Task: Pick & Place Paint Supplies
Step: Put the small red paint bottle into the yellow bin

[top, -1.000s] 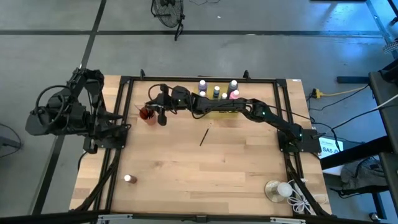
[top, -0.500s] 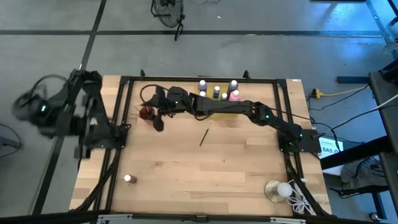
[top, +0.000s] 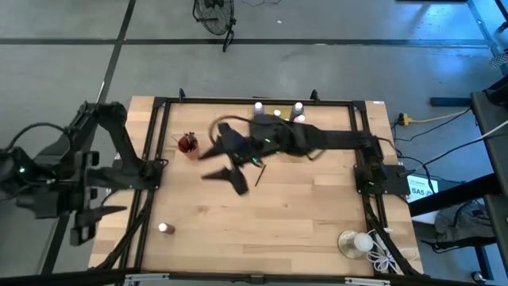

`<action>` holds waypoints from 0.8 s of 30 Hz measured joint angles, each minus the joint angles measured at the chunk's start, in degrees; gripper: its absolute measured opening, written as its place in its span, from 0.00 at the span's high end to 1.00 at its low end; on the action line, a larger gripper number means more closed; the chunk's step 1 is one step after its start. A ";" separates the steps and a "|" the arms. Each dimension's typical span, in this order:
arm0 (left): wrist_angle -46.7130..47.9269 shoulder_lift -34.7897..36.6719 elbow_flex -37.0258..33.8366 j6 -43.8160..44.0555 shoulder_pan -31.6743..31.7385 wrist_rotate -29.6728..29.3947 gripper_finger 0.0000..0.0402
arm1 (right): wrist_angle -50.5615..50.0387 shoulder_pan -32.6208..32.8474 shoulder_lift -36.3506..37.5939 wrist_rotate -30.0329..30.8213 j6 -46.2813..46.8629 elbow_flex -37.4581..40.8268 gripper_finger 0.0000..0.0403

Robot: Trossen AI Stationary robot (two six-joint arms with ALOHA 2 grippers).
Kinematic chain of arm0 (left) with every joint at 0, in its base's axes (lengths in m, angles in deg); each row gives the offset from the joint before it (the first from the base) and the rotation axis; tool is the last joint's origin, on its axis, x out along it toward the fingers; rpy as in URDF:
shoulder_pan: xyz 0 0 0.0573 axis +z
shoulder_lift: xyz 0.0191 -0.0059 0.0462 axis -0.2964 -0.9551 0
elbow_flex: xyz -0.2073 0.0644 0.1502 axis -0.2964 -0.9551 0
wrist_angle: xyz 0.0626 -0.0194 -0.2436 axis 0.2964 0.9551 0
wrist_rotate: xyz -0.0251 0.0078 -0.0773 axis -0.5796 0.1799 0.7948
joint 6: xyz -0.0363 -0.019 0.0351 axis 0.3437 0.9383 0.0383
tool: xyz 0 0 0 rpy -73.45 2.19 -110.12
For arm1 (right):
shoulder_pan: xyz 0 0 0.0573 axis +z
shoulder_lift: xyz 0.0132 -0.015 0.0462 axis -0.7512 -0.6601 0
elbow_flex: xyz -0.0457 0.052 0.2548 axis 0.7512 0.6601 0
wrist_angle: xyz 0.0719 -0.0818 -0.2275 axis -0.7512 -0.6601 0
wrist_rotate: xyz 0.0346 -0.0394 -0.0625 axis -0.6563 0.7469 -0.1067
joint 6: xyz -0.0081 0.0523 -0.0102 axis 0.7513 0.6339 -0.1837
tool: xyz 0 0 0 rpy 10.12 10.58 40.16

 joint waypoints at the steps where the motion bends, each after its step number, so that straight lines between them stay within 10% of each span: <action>1: -0.16 -0.28 0.04 0.24 -0.59 -0.02 0.55 | -0.45 1.09 0.80 0.00 0.45 -0.04 0.35; 24: 13.20 -9.30 0.06 34.60 -6.69 0.10 0.55 | -12.39 17.46 3.54 12.83 10.61 0.02 0.35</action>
